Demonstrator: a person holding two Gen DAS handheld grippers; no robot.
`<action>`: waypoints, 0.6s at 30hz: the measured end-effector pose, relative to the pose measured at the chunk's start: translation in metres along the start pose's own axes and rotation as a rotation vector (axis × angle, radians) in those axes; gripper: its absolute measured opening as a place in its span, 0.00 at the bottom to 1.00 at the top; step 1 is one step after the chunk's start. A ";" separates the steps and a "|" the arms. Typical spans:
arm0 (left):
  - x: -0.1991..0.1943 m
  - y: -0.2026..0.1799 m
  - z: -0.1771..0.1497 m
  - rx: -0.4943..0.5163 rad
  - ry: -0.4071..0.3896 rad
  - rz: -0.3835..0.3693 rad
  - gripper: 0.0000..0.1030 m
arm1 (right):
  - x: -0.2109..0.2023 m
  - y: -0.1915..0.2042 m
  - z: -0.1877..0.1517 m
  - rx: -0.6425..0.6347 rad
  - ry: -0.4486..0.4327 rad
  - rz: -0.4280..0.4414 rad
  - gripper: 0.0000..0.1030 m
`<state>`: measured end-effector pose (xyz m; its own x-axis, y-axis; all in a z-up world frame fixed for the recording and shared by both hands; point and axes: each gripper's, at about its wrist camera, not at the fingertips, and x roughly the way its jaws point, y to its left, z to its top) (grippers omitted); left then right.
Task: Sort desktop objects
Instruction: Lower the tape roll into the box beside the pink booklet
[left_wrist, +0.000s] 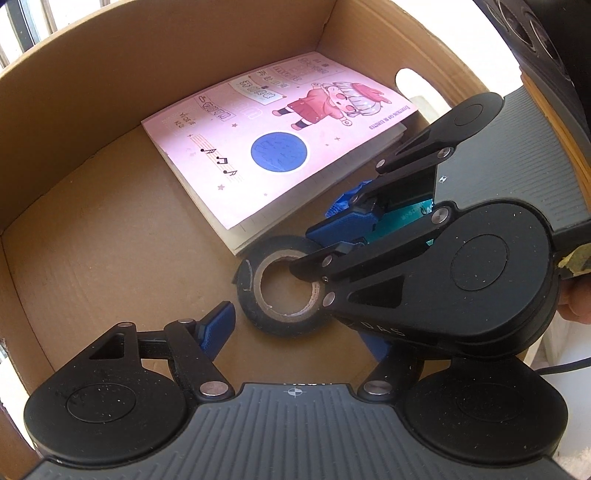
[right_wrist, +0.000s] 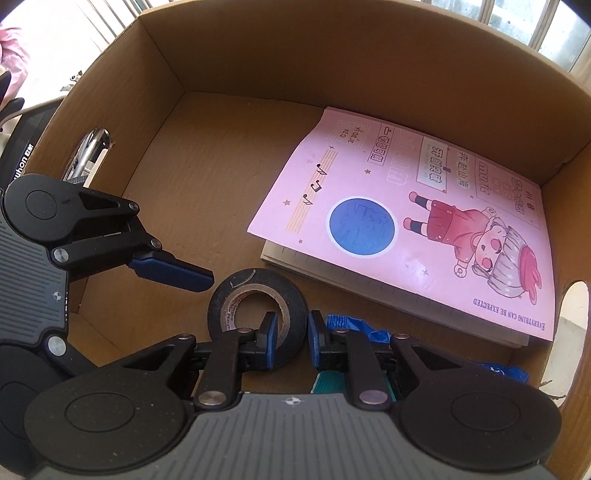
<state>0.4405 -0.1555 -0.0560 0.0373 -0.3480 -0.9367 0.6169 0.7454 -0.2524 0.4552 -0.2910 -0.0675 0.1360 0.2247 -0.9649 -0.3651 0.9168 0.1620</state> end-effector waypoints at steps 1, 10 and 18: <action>-0.001 0.000 0.000 0.004 -0.001 -0.002 0.71 | -0.001 0.000 0.000 0.000 -0.001 -0.004 0.19; -0.008 0.006 0.000 -0.013 -0.033 0.010 0.73 | -0.003 -0.006 -0.004 0.060 -0.042 -0.023 0.17; -0.016 0.004 -0.003 -0.006 -0.068 0.051 0.76 | -0.013 -0.008 -0.013 0.112 -0.103 -0.024 0.19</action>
<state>0.4401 -0.1449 -0.0432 0.1225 -0.3470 -0.9298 0.6077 0.7669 -0.2061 0.4442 -0.3056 -0.0590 0.2391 0.2293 -0.9435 -0.2566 0.9521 0.1663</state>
